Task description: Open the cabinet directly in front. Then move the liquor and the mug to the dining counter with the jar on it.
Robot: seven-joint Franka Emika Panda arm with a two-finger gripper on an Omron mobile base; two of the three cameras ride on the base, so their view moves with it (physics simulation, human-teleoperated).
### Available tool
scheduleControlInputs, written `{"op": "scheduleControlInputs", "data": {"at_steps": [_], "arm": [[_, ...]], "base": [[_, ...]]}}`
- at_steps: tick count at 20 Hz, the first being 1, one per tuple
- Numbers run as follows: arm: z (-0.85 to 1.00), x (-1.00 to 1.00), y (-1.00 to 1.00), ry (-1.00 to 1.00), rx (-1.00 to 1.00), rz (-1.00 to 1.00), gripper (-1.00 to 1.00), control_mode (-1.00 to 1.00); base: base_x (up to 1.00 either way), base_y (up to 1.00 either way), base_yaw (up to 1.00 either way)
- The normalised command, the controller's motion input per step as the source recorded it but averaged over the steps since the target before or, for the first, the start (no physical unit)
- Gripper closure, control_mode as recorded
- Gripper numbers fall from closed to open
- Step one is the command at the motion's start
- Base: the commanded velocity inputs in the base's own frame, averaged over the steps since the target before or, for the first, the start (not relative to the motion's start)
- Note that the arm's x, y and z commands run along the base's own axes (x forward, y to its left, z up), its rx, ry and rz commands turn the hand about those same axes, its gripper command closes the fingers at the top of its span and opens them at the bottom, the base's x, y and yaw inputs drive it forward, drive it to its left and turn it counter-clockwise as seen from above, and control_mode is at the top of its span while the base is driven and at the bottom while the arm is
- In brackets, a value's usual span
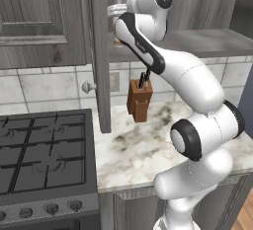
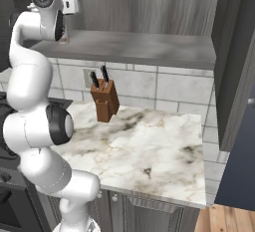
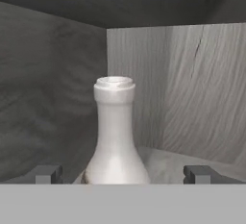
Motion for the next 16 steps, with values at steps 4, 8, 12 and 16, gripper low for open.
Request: {"op": "scheduleControlInputs", "data": {"at_steps": [4, 8, 12, 16], "arm": [[0.0, 0.24, 0.0, 0.0, 0.0, 0.0, -1.0, -1.0], [0.0, 0.17, 0.02, 0.0, 0.0, 0.0, -1.0, -1.0], [0.0, 0.16, 0.12, 0.0, 0.0, -0.01, -1.0, -1.0], [0.0, 0.11, 0.08, 0.0, 0.0, -0.01, -1.0, -1.0]], "base": [[0.0, 0.0, 0.0], [0.0, 0.0, 0.0], [0.0, 0.0, 0.0], [0.0, 0.0, 0.0]]}}
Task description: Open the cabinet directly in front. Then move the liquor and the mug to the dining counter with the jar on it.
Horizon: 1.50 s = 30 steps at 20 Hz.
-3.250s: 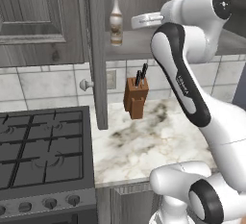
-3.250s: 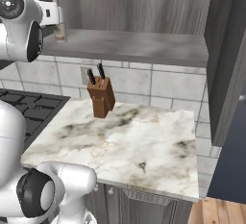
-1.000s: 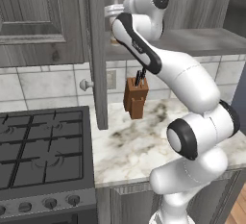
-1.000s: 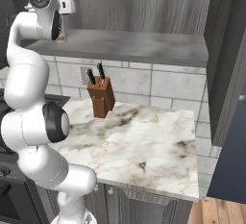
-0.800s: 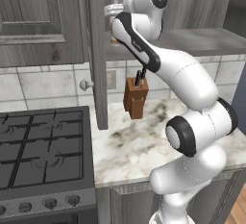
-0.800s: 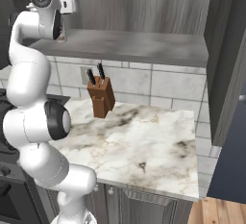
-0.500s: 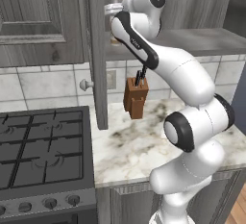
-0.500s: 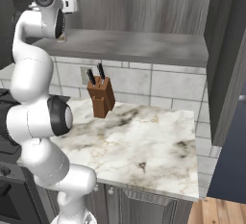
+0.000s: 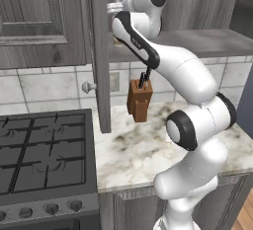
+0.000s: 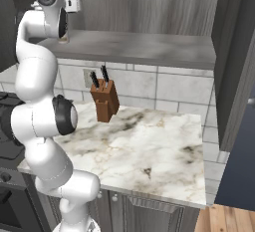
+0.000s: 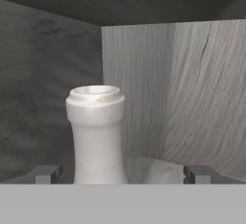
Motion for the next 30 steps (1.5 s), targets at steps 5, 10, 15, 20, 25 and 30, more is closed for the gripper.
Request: {"op": "scheduleControlInputs", "data": {"at_steps": [5, 10, 15, 20, 25, 30], "arm": [[0.0, 0.08, 0.0, 0.0, 0.0, 0.0, -1.0, -1.0], [0.0, 0.02, 0.0, 0.0, 0.0, 0.0, 1.0, -1.0], [0.0, 0.0, 0.0, 0.0, 0.0, 0.0, 1.0, -1.0], [0.0, 0.0, 0.0, -0.02, 0.0, 0.0, 1.0, -1.0], [0.26, -0.04, 0.0, -0.24, 0.0, 0.0, 1.0, -1.0], [0.05, -0.01, 0.0, -0.04, 0.0, 0.0, 1.0, -1.0]], "base": [[0.0, 0.0, 0.0], [0.0, 0.0, 0.0], [0.0, 0.0, 0.0], [0.0, 0.0, 0.0], [0.0, 0.0, 0.0], [0.0, 0.0, 0.0]]}}
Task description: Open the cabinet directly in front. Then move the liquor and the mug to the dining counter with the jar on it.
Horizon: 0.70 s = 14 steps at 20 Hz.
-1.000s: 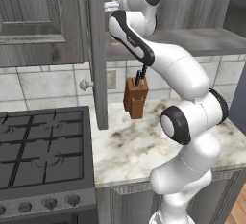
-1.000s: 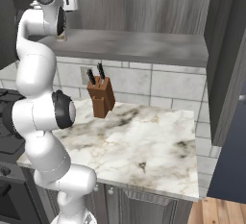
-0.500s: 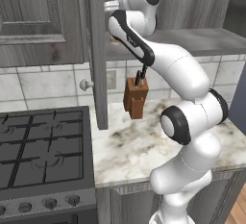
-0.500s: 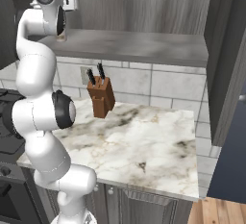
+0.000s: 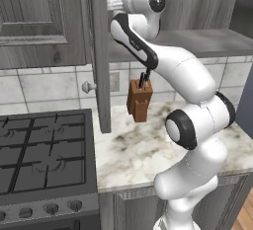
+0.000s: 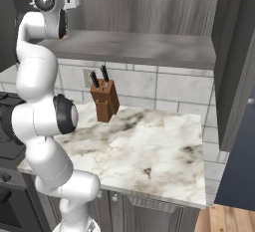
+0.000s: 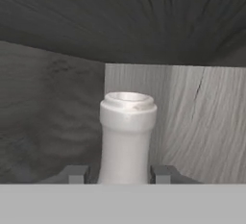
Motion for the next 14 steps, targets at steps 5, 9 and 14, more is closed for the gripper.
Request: {"op": "scheduleControlInputs", "data": {"at_steps": [5, 9, 14], "arm": [[0.17, -0.51, -0.16, -0.04, 0.02, 0.0, 1.0, -1.0], [0.29, -1.0, -0.62, -0.02, 0.09, -0.04, 1.0, -1.0], [0.05, -1.0, -0.91, -0.06, 0.13, -0.06, 1.0, -1.0]], "base": [[0.0, 0.0, 0.0], [0.0, 0.0, 0.0], [0.0, 0.0, 0.0]]}}
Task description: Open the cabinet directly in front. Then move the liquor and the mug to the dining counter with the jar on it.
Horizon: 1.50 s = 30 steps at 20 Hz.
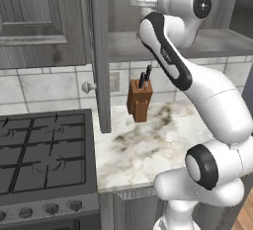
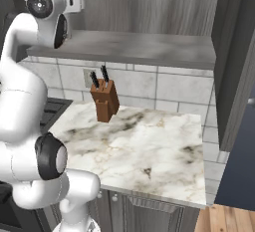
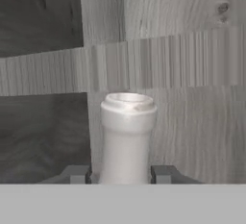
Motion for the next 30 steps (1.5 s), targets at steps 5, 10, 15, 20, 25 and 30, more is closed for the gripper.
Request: {"op": "scheduleControlInputs", "data": {"at_steps": [5, 10, 15, 20, 25, 30], "arm": [[-0.04, -1.0, -1.0, -0.13, 0.13, -0.03, 1.0, -1.0], [-0.31, -1.0, -0.84, -0.06, 0.07, 0.0, 1.0, -1.0], [-0.57, -1.0, -0.52, 0.01, 0.01, 0.0, 1.0, -1.0], [-0.79, -1.0, -0.04, 0.17, -0.01, 0.08, 1.0, -1.0], [-0.32, -0.53, 0.42, -0.06, -0.13, 0.25, 1.0, -1.0], [-0.1, -0.04, 0.1, -0.28, -0.09, 0.11, 1.0, -1.0]], "base": [[0.0, 0.0, 0.0], [0.0, 0.0, 0.0], [0.0, 0.0, 0.0], [0.0, 0.0, 0.0], [0.0, 0.0, 0.0], [0.0, 0.0, 0.0]]}}
